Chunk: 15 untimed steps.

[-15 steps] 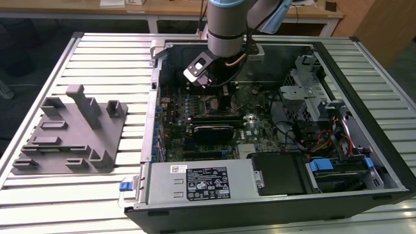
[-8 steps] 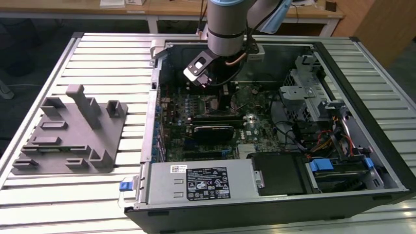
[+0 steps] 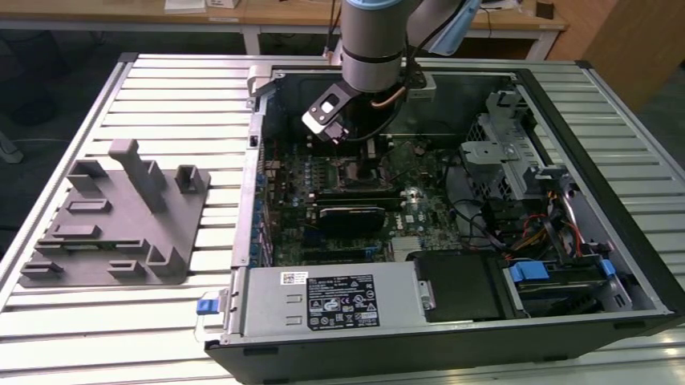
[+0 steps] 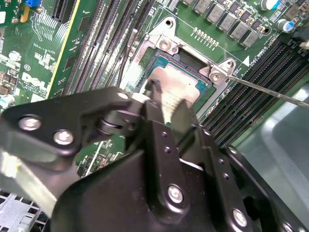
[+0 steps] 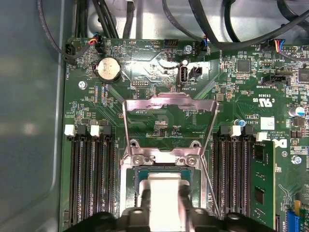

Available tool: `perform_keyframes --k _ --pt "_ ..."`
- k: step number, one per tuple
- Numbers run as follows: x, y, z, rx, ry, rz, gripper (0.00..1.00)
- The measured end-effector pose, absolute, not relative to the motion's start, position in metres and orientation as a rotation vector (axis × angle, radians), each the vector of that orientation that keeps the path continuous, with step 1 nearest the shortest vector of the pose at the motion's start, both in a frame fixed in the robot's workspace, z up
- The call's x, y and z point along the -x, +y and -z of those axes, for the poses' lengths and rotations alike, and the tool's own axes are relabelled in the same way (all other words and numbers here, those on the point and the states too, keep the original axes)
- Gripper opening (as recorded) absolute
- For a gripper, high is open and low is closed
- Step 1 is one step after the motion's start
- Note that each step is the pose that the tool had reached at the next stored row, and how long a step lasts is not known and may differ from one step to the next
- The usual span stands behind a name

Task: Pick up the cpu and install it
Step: 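Place the cpu into insertion slot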

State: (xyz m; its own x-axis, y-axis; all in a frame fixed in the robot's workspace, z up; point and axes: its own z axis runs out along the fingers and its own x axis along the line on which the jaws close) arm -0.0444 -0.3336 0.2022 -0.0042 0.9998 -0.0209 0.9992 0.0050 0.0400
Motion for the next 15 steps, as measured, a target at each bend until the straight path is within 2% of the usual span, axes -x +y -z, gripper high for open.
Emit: perform_keyframes --k 1,3,4,6,15 --pt "0.0444 -0.3336 -0.2022 -2.186 2.196 -0.021 0.34" --pt "0.0444 -0.3337 -0.2022 -2.186 2.196 -0.021 0.22" --pt "0.0444 -0.3337 -0.2022 -2.186 2.196 -0.021 0.22" --pt "0.0444 -0.3337 -0.2022 -2.186 2.196 -0.021 0.11" --pt "0.0444 -0.3337 -0.2019 -2.186 2.196 -0.021 0.11"
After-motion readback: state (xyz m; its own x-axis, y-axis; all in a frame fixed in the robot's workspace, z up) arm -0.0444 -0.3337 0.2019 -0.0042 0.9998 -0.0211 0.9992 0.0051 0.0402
